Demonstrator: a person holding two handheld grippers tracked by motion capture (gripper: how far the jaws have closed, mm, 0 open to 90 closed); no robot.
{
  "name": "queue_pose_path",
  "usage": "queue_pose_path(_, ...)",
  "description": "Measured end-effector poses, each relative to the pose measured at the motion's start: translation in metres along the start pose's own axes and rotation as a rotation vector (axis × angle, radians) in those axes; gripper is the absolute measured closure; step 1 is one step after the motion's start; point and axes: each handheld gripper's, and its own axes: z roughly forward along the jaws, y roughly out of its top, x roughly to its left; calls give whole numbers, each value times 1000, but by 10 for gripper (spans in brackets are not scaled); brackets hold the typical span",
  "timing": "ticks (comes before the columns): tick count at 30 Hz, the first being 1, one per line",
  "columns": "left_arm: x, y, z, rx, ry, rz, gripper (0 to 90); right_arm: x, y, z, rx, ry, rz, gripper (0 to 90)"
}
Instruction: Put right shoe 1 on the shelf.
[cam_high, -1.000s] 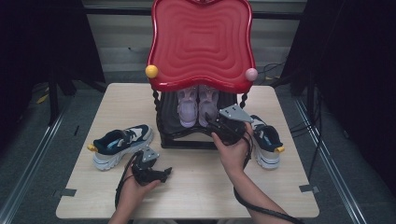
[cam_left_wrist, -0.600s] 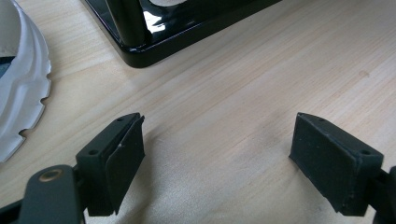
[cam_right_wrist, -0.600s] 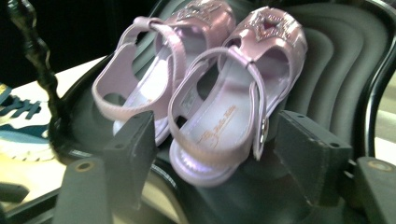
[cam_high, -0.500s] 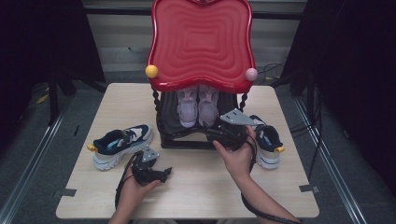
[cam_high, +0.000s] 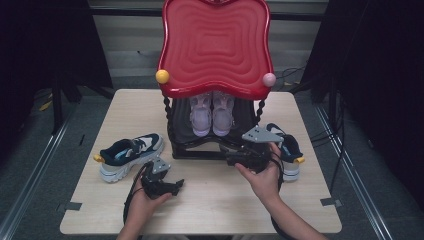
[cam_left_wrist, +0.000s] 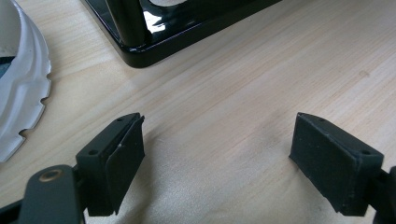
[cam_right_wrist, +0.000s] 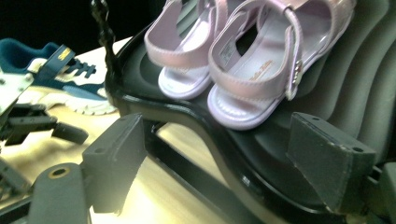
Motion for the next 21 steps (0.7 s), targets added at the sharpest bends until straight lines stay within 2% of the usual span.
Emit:
queue_pose_path(2,0,0,0,0,0,0,169,-1,-3,-1,6,14,-12,180)
queue_pose_path(7,0,0,0,0,0,0,169,-5,-14,-4,34,45,-3,173)
queue_pose_path(8,0,0,0,0,0,0,169,-6,-17,-4,39,64,1,173)
queue_pose_path(21,0,0,0,0,0,0,170,-19,-47,-16,93,116,13,159)
